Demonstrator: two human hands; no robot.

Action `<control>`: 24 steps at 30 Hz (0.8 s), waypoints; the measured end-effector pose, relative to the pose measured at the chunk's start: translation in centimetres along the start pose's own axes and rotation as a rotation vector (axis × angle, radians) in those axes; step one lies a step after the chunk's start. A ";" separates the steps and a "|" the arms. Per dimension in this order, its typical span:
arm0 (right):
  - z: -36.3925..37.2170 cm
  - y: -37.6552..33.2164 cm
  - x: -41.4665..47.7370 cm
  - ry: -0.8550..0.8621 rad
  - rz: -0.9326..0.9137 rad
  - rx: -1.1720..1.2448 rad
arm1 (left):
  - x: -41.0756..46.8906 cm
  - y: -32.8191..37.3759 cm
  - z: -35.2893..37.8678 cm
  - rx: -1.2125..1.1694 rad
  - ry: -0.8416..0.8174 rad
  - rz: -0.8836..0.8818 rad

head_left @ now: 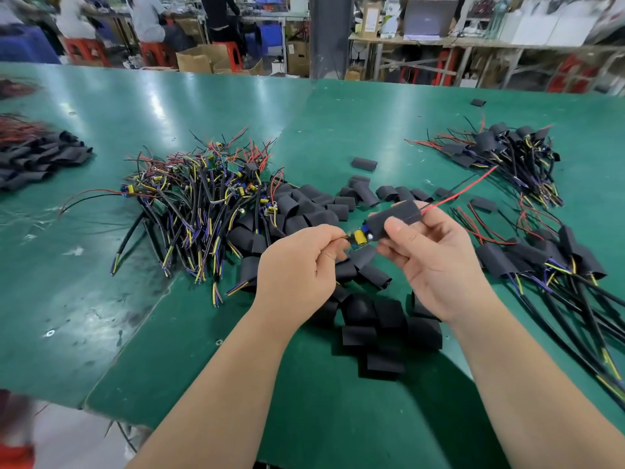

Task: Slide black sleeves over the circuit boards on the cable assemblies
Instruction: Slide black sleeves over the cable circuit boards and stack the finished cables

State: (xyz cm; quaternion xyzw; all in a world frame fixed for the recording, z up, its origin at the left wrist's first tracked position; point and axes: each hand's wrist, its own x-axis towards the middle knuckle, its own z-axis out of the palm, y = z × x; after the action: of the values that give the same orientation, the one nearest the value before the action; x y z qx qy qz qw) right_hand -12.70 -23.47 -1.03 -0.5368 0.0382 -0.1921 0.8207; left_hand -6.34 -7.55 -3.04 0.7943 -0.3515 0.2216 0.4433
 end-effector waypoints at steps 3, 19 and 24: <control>0.3 0.3 -0.3 -0.078 -0.082 -0.203 | 0.0 0.2 -0.1 0.030 0.005 0.041; 1.8 1.4 -0.9 0.091 0.232 0.262 | 0.3 0.7 0.1 -0.136 0.104 0.044; 2.4 1.3 -1.1 0.099 0.313 0.344 | 0.3 0.9 0.3 -0.332 0.096 -0.114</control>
State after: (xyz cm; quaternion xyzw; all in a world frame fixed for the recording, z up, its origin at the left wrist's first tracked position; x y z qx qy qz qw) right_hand -12.65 -20.53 -1.37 -0.3667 0.1276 -0.0924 0.9169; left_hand -6.84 -8.22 -2.48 0.7173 -0.3163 0.1727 0.5964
